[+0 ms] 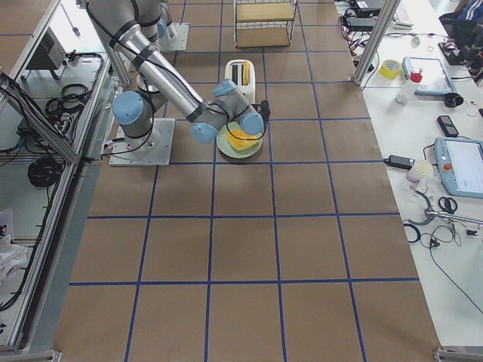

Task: Press toaster with right arm

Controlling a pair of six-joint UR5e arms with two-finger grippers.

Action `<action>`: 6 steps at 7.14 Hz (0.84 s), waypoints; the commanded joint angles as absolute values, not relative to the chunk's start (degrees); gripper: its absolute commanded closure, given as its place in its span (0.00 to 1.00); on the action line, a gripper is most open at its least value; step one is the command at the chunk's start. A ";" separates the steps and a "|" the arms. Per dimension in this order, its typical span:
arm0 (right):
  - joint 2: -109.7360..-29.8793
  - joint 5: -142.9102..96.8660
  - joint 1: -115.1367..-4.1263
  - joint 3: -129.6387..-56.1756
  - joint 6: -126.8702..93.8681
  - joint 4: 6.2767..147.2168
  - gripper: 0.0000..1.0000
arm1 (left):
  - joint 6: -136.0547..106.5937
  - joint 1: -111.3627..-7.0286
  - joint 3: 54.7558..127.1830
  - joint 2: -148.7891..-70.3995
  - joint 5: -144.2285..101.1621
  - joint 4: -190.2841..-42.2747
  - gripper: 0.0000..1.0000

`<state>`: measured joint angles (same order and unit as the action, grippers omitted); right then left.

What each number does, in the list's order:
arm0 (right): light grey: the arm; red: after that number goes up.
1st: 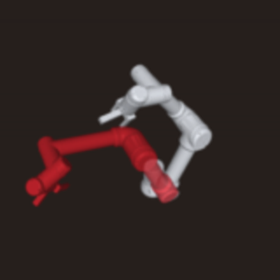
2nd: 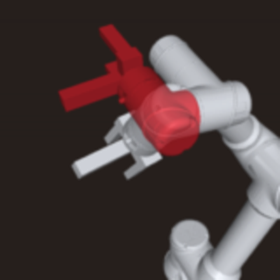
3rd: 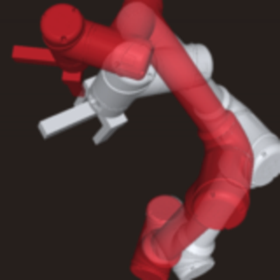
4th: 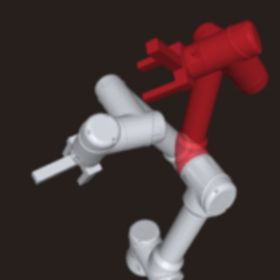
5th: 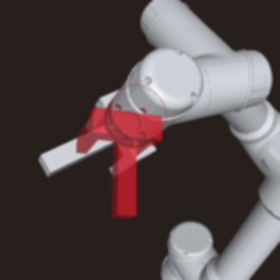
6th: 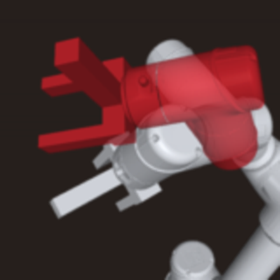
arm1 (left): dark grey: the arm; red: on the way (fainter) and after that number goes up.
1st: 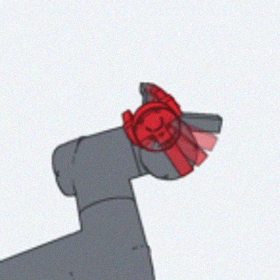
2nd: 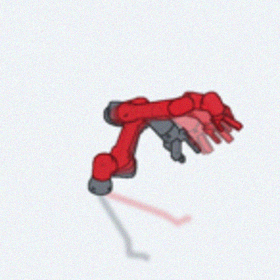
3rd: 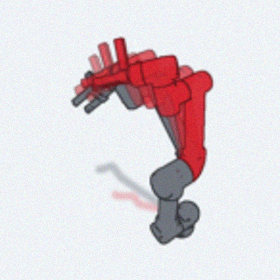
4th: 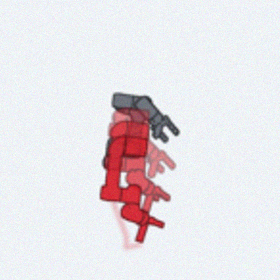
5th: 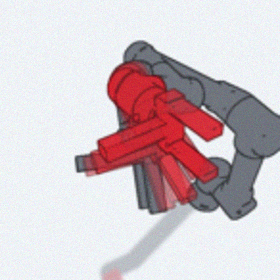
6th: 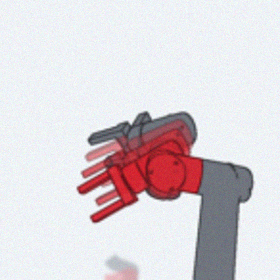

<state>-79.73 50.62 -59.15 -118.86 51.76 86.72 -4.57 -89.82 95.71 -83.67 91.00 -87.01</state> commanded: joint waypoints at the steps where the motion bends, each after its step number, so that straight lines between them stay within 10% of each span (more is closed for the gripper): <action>1: -81.37 50.80 -59.15 -117.17 46.95 85.62 0.98 | -4.57 -89.82 95.71 -83.67 90.97 -87.01 0.00; 6: -92.09 70.08 -59.94 -99.72 28.15 75.70 0.96 | -4.57 -89.82 95.71 -83.67 91.05 -87.01 0.00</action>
<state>-90.10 63.95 -59.74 -105.76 31.46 78.72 -4.57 -89.82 95.71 -83.67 90.99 -87.01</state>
